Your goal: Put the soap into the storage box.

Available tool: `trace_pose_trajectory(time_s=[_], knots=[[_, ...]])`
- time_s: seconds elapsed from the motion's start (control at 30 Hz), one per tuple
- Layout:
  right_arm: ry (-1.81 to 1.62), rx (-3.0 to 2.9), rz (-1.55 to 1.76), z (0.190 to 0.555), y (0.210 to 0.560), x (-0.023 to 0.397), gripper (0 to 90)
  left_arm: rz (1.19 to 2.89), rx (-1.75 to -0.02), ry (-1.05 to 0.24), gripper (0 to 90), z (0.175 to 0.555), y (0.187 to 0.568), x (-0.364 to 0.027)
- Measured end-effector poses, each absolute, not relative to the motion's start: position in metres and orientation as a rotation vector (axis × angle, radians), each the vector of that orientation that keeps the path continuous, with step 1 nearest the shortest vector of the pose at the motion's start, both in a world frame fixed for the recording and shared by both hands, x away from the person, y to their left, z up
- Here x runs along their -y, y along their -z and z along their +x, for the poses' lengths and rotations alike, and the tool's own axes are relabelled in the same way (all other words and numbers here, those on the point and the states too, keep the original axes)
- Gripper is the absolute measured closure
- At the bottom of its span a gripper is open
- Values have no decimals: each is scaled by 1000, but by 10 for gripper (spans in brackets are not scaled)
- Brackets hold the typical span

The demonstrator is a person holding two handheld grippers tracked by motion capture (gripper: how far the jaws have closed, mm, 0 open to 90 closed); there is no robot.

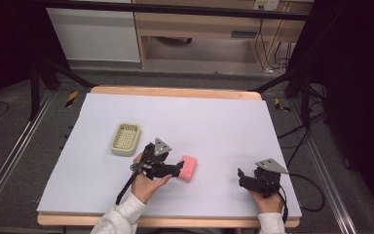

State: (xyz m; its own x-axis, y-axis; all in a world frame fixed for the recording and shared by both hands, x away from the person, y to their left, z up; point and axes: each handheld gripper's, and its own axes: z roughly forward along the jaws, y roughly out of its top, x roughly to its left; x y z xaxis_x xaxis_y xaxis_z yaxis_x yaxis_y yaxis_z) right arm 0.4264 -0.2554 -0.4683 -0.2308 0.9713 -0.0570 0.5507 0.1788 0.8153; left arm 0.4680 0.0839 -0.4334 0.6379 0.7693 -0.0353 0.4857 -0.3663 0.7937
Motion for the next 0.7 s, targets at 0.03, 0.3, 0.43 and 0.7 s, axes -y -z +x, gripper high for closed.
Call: trace_pose_trajectory(time_s=[0.03, 0.3, 0.43, 0.7], knots=[[-913, -1866, 1430, 426, 468, 255, 126, 2038, -979, -437, 215, 468, 434, -83], [-918, -1865, 1434, 426, 468, 256, 126, 2070, -964, -429, 202, 469, 438, -72], [-914, -1867, 1432, 426, 468, 256, 126, 2080, -961, -425, 193, 470, 438, -68], [-917, -1868, 1432, 426, 468, 256, 126, 2100, -956, -414, 173, 471, 442, -59]])
